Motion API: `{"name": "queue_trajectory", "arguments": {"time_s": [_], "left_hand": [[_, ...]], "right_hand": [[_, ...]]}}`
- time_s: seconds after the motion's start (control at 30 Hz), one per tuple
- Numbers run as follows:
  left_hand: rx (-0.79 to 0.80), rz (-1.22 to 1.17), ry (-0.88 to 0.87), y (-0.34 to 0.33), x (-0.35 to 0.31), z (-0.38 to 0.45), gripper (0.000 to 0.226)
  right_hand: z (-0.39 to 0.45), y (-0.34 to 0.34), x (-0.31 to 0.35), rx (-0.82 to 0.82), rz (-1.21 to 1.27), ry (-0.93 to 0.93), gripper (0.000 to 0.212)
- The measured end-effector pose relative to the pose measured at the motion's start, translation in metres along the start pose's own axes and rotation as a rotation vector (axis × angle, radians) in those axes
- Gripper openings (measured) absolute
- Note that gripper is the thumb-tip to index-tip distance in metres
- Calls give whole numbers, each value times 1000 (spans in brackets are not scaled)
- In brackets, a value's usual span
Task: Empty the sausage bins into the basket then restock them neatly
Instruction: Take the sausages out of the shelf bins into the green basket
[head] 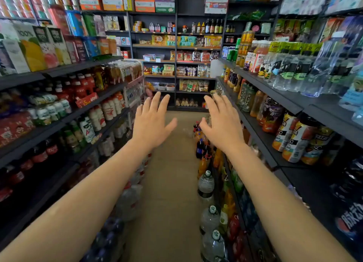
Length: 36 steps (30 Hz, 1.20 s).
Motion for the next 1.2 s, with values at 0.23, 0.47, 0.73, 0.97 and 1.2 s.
{"name": "queue_trajectory", "arguments": {"time_s": [0.23,0.47,0.73,0.97,1.2], "left_hand": [[172,-19,10,-96,32,-22,67],[281,-45,100,-202,123,2,63],[431,-119,162,-307,221,101,63],[533,-162,96,-407,221,193,63],[533,-135,2,-534,214,333,61]], "right_hand": [[-14,-105,-19,188,25,-33,56],[38,-248,5,366,27,1,56],[129,-375,9,517,50,-79,56],[203,-437,-49,468,80,-217,53],[308,-547,-156,463,126,-325,54]]}}
Point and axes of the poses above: each hand's wrist, its own z-axis towards the middle knuckle, its own y-axis out of the back of the hand, x = y × z, the point moved 7 cm from there along z, towards the middle knuckle, and after that the axes turned 2 degrees about y, right-handed, at the moved point
